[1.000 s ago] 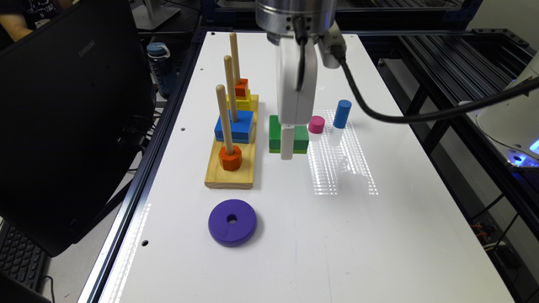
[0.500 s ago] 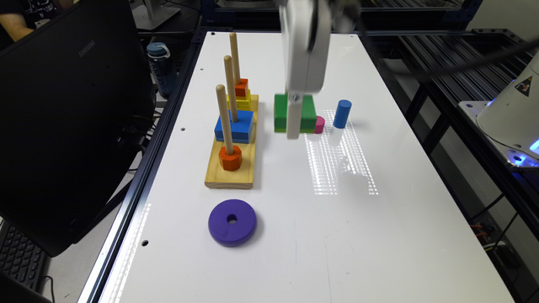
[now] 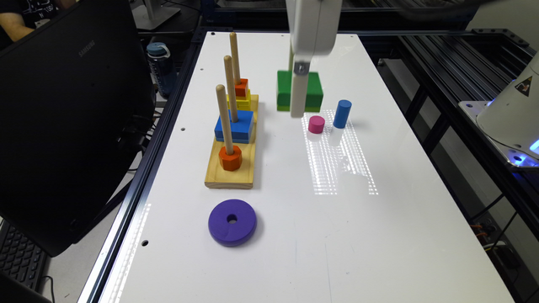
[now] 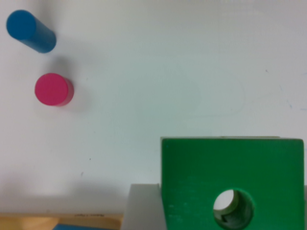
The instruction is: Pick up green block.
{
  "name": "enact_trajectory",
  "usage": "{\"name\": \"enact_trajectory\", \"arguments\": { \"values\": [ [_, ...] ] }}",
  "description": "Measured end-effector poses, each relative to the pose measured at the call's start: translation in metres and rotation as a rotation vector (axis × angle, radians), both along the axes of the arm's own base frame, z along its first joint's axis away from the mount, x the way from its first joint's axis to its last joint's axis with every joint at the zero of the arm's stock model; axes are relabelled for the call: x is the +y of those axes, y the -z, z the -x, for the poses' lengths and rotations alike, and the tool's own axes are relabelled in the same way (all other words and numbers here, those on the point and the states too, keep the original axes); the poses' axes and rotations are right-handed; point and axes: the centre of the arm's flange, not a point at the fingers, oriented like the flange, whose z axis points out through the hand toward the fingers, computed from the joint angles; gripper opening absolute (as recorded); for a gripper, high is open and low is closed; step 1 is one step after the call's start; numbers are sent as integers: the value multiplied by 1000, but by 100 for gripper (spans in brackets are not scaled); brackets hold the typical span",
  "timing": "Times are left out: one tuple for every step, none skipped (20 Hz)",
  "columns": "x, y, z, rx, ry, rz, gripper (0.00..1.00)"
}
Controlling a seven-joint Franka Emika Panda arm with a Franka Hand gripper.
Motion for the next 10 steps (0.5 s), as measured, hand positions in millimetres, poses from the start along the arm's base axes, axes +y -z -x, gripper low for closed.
{"name": "enact_trajectory", "arguments": {
  "values": [
    [0,1,0,1,0,0,0],
    [0,1,0,2,0,-1,0],
    [-1,1,0,2,0,-1,0],
    [-1,-3,-1,-2,0,-1,0],
    [-1,-8,-1,-5,1,-1,0],
    [-2,-14,-1,-6,1,1,0],
    [-2,-19,0,-5,2,1,0],
    [-2,-24,1,-5,2,1,0],
    [-2,-27,2,-5,1,0,0],
    [-3,-28,3,-5,0,0,0]
  ]
}}
